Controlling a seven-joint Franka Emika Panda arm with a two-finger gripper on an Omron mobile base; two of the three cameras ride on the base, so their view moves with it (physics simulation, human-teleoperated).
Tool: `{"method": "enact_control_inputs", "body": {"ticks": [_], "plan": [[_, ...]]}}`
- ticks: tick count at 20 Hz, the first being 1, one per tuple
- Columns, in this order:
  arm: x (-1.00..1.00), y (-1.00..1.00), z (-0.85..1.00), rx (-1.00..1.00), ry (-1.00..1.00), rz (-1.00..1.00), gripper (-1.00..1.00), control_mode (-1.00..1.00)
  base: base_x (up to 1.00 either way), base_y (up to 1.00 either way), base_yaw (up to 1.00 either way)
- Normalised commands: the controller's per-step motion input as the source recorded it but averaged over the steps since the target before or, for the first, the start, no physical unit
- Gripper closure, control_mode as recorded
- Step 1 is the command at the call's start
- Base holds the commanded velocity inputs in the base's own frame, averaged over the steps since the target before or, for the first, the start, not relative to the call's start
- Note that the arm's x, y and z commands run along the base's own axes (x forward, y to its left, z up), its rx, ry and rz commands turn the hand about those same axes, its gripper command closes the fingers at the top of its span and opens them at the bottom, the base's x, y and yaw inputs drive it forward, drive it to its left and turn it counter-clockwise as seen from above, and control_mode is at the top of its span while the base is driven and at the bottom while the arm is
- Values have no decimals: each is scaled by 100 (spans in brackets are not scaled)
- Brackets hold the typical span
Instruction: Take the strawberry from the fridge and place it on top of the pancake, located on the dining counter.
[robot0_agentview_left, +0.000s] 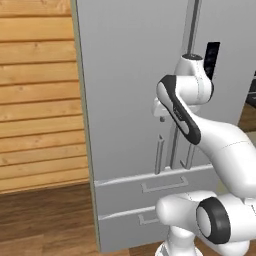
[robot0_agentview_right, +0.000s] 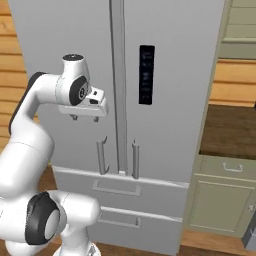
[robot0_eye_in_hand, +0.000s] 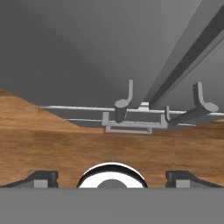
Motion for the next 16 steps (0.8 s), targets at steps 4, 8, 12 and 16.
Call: {"method": "enact_control_inputs", "body": {"ticks": [4,8,12,16], "plan": [[0,0,0,0,0,0,-100,100,-10,-51,0],[0,0,0,0,0,0,-100,100,-6,-42,-2],[0,0,0,0,0,0,-100,100,1,-43,-1],[0,0,0,0,0,0,-100,100,13,-41,0]]}}
